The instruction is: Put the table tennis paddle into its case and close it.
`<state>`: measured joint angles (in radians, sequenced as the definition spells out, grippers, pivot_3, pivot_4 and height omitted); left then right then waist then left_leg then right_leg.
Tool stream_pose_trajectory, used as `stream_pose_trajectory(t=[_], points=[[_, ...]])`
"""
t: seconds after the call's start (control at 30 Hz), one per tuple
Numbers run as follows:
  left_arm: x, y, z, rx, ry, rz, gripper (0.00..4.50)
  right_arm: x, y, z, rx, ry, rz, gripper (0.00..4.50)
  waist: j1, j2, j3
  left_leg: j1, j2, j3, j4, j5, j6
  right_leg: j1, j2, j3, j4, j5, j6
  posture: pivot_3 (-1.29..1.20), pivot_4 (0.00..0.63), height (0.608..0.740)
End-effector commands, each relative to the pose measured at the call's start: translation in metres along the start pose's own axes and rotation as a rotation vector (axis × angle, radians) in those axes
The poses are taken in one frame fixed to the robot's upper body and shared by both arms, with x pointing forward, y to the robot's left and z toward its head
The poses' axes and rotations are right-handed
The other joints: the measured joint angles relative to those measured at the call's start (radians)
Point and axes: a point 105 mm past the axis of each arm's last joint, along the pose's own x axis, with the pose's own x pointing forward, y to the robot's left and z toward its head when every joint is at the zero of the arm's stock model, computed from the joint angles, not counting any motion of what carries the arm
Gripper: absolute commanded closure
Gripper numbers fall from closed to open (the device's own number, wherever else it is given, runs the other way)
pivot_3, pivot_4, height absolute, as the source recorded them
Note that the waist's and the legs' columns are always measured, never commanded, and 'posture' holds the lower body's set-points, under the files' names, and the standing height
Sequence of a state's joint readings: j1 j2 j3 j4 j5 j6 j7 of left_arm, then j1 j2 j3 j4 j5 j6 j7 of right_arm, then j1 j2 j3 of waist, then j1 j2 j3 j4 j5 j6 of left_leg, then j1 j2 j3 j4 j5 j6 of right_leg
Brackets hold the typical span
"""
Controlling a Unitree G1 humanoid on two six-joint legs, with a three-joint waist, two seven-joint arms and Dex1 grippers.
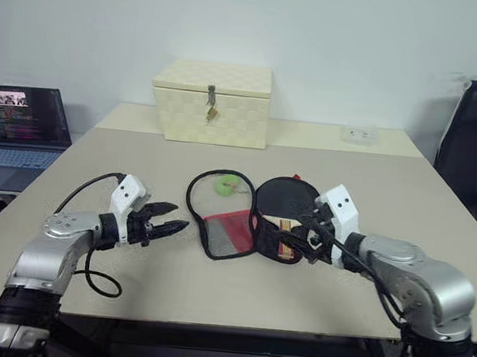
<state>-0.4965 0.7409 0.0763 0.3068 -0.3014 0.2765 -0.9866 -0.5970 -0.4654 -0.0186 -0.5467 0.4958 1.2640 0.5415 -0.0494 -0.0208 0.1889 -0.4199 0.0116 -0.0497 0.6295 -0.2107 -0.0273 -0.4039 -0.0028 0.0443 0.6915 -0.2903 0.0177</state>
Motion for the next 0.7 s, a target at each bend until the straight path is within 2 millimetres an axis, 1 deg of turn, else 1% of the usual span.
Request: stream_pose_trajectory(t=[0.03, 0.1, 0.17, 0.27, 0.37, 0.43, 0.53, 0.63, 0.7], points=[[0.009, 0.019, -0.006, 0.027, 0.028, 0.087, 3.01, -0.015, 0.003, 0.013, -0.058, -0.049, 0.044, 0.89, 0.000, 0.000, 0.000, 0.000, 0.000, 0.000, 0.000, 0.000, 0.000, 0.000, 0.000, 0.000, 0.000, 0.000, 0.000, 0.00, 0.150, 0.740], [0.018, 0.028, -0.010, 0.020, 0.043, 0.137, 3.69, -0.016, -0.001, 0.013, -0.069, -0.043, 0.031, 0.89, 0.004, 0.000, 0.000, 0.000, 0.000, 0.000, 0.000, 0.000, 0.000, 0.000, 0.000, -0.001, 0.000, 0.000, 0.000, 0.00, 0.150, 0.740], [0.027, 0.029, -0.011, 0.028, 0.053, 0.140, 4.48, -0.017, -0.004, 0.012, -0.072, -0.040, 0.016, 0.89, 0.006, -0.001, 0.000, -0.001, -0.001, 0.001, 0.001, 0.000, 0.000, 0.000, 0.000, -0.002, 0.000, 0.000, 0.000, 0.00, 0.150, 0.740], [0.037, 0.030, -0.013, 0.032, 0.059, 0.137, 4.49, -0.017, -0.006, 0.011, -0.073, -0.039, 0.005, 0.89, 0.007, -0.001, 0.000, -0.002, -0.001, 0.001, 0.001, 0.000, 0.000, 0.000, 0.000, -0.002, 0.000, 0.000, 0.000, 0.00, 0.150, 0.740], [0.057, 0.027, -0.017, 0.014, 0.072, 0.132, 4.49, -0.016, -0.007, 0.008, -0.072, -0.031, -0.009, 0.89, 0.012, -0.001, 0.000, -0.002, -0.001, 0.001, 0.001, 0.000, 0.000, 0.000, 0.000, -0.002, 0.000, 0.000, 0.000, 0.00, 0.150, 0.740], [0.067, 0.023, -0.018, 0.003, 0.078, 0.117, 4.49, -0.016, -0.007, 0.007, -0.073, -0.027, -0.012, 0.89, 0.015, -0.001, 0.000, -0.002, -0.001, 0.001, 0.001, 0.000, 0.000, 0.000, 0.000, -0.002, 0.000, 0.000, 0.000, 0.00, 0.150, 0.740], [0.081, 0.011, -0.020, 0.000, 0.086, 0.063, 4.49, -0.016, -0.007, 0.006, -0.078, -0.022, -0.017, 0.89, 0.016, -0.001, 0.000, -0.003, -0.002, 0.001, 0.001, 0.000, 0.000, 0.000, 0.000, -0.002, 0.000, 0.000, 0.000, 0.00, 0.150, 0.740], [0.095, 0.001, -0.011, 0.005, 0.061, 0.015, 4.49, -0.018, -0.011, 0.007, -0.082, -0.022, -0.041, 0.89, 0.018, -0.001, 0.000, -0.003, -0.002, 0.000, 0.002, 0.000, 0.000, 0.000, 0.000, -0.003, 0.001, 0.000, 0.000, 0.00, 0.150, 0.740], [0.099, -0.002, -0.005, 0.009, 0.044, -0.003, 4.49, -0.019, -0.012, 0.007, -0.082, -0.022, -0.047, 0.89, 0.018, -0.001, -0.001, -0.003, -0.002, 0.000, 0.002, 0.000, 0.000, 0.000, 0.000, -0.003, 0.001, 0.000, 0.000, 0.00, 0.150, 0.740]])
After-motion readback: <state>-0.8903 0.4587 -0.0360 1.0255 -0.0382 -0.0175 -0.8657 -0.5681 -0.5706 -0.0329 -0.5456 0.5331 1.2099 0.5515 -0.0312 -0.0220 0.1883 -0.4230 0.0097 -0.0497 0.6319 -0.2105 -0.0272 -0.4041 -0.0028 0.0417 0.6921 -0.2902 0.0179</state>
